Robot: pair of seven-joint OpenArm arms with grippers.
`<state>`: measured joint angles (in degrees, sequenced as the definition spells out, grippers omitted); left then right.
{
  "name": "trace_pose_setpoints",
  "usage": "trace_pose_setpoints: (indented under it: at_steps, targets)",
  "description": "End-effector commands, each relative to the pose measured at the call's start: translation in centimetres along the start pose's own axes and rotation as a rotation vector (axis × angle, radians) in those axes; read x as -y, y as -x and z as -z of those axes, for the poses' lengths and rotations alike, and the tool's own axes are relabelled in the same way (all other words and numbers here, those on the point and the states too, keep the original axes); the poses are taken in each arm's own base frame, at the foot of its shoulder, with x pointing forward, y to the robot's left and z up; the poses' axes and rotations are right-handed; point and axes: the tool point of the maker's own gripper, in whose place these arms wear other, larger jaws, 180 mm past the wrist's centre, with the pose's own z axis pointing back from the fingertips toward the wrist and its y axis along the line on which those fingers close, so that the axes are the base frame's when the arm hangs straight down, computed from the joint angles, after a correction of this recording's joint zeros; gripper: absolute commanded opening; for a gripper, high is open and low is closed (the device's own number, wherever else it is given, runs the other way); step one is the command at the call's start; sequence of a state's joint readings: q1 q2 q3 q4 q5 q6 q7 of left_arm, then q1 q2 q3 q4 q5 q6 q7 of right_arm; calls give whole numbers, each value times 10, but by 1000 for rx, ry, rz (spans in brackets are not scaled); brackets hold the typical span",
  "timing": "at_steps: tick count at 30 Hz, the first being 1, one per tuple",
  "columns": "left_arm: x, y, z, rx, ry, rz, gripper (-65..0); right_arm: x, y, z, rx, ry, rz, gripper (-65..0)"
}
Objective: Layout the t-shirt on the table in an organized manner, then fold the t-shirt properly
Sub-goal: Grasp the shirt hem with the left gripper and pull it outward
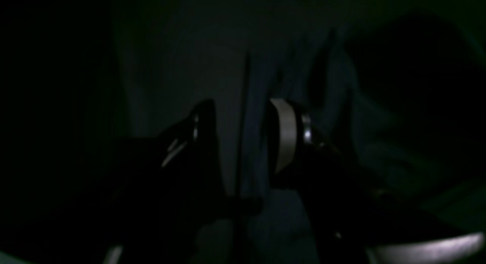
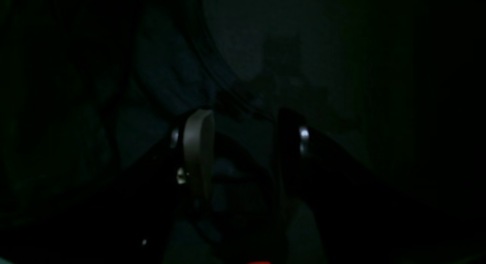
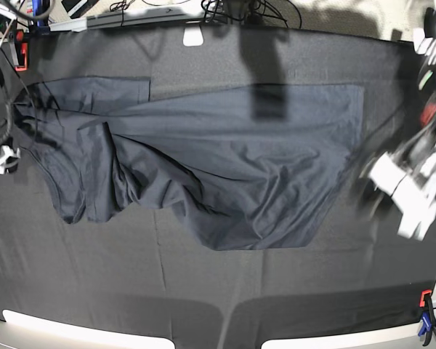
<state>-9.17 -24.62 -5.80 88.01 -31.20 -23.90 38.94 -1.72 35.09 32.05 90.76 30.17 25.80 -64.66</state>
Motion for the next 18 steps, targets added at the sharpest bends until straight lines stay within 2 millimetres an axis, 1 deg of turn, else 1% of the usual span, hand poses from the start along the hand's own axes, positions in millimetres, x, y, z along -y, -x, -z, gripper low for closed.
trace_pose_setpoints:
  at_steps: [1,3,6,9,12,14,18]
  targets:
    - [-2,-20,8,41,2,5,-439,8,-18,-10,50,18,-25,-381]
    - [3,-17,34,6,28,-29,-439,8,-18,-10,48,18,-25,-381]
    - [6,-6,71,-63,55,-106,-439,8,-18,-10,48,18,-25,-381]
    - [5,0,100,-110,64,-171,-439,8,-18,-10,48,18,-25,-381]
    - [-1,7,119,-156,38,-192,-439,8,-18,-10,48,18,-25,-381]
    - [-4,14,128,-191,23,-185,-439,8,-18,-10,48,18,-25,-381]
    - [5,25,139,-224,47,-189,-439,2,-20,-10,63,-16,-14,-381]
